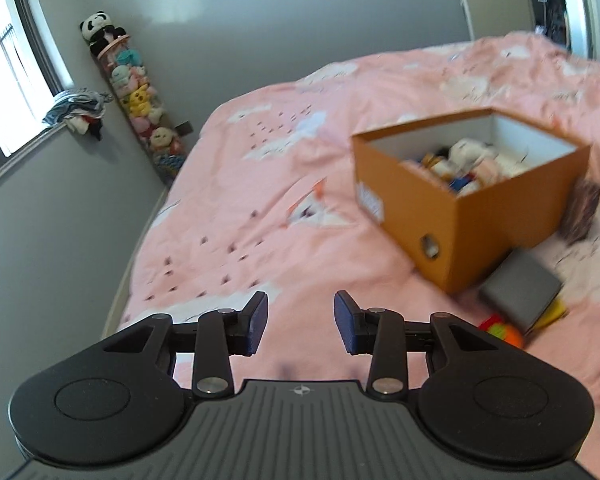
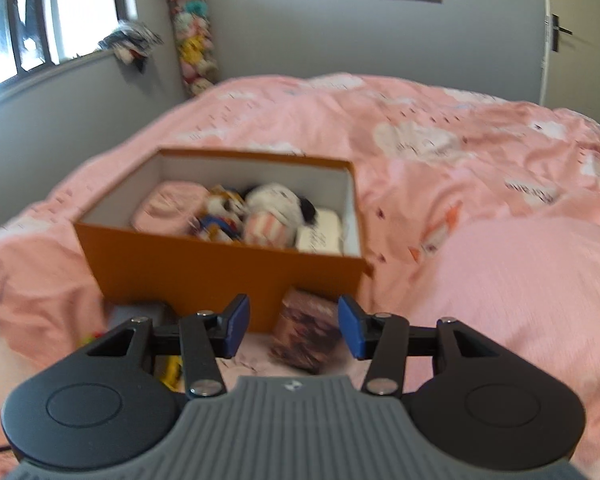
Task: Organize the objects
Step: 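Withdraw both tools and move them toward the items beside the box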
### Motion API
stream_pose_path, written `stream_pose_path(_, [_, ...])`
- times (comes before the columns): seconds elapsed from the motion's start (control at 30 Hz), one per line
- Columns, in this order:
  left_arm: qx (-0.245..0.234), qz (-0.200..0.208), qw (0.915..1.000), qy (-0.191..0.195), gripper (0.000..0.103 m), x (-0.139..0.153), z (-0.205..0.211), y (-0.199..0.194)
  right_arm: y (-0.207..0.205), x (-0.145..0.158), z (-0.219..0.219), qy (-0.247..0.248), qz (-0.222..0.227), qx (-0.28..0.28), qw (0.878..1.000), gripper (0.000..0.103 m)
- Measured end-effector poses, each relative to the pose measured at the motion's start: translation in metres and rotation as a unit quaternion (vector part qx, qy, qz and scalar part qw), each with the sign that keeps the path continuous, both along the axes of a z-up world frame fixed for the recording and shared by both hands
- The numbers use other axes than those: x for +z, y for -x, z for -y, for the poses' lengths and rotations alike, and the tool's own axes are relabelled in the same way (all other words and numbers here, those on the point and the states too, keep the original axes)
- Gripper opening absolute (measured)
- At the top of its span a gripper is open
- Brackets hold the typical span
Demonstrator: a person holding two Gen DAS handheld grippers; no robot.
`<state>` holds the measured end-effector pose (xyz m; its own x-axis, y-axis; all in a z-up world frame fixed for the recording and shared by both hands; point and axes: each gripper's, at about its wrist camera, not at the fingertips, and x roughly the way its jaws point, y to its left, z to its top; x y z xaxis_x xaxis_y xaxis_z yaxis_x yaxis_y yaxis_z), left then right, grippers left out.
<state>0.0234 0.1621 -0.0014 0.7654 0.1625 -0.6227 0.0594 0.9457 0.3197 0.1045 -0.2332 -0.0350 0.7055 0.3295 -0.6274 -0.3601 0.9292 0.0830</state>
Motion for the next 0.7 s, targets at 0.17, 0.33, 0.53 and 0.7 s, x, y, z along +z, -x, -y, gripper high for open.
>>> stream_pose_path(0.17, [-0.023, -0.009, 0.9986, 0.047, 0.046, -0.003, 0.025, -0.007, -0.005, -0.021, 0.009, 0.011, -0.039, -0.04, 0.998, 0.054])
stream_pose_path(0.33, [-0.03, -0.021, 0.9928, 0.114, 0.047, -0.009, 0.043, -0.014, -0.021, -0.029, 0.014, -0.016, -0.07, -0.047, 0.996, 0.063])
stream_pose_path(0.53, [-0.023, -0.034, 0.9861, 0.161, 0.051, -0.026, 0.071, -0.027, -0.044, -0.045, -0.002, -0.043, -0.106, -0.045, 0.992, 0.077])
stream_pose_path(0.7, [0.005, -0.064, 0.9673, 0.245, 0.061, -0.048, 0.082, -0.041, -0.054, -0.065, -0.01, -0.048, -0.126, -0.063, 0.989, 0.077])
